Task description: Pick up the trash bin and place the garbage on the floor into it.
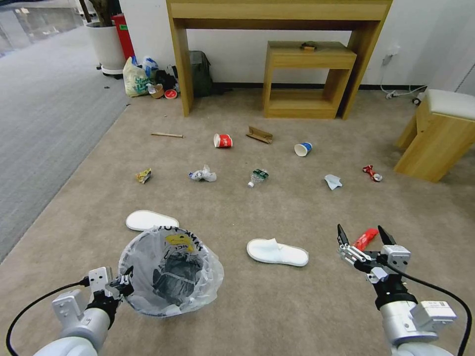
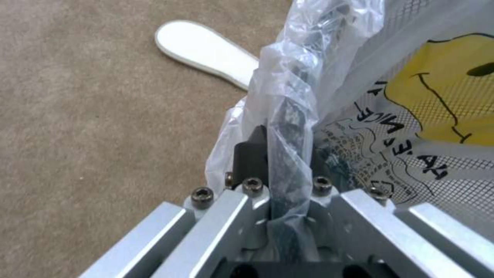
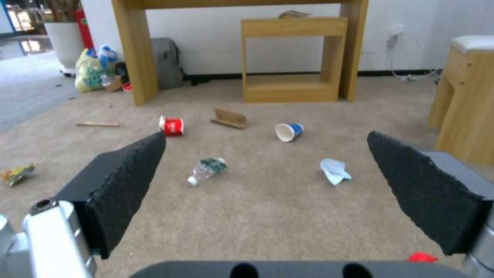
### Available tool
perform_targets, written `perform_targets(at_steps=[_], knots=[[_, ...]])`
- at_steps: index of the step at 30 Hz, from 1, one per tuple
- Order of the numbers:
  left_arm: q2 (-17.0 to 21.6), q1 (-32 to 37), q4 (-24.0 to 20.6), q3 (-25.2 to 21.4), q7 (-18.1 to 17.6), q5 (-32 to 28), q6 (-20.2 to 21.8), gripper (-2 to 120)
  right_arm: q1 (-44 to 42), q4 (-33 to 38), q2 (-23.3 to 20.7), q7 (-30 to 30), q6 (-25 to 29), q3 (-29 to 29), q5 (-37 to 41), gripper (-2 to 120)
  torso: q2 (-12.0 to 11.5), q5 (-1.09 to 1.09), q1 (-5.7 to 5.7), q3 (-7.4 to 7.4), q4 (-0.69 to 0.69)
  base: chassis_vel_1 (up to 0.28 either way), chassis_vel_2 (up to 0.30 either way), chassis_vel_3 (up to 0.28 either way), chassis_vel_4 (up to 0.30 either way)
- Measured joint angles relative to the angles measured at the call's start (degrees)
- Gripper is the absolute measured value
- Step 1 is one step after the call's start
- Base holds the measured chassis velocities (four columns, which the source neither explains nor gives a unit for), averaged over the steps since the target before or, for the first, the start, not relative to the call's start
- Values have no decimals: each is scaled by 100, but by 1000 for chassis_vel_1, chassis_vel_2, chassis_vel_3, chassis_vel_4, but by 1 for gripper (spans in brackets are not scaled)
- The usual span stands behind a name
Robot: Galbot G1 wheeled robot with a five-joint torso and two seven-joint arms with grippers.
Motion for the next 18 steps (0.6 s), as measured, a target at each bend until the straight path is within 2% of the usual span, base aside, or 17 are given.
perform_targets(at_steps=[18], knots=[[-36,45,-29,-15,84,-3,-16,0,-9,-44,-27,-88,-31,2,-48,100,0,-1,0,0,0,-118,108,108,-108]])
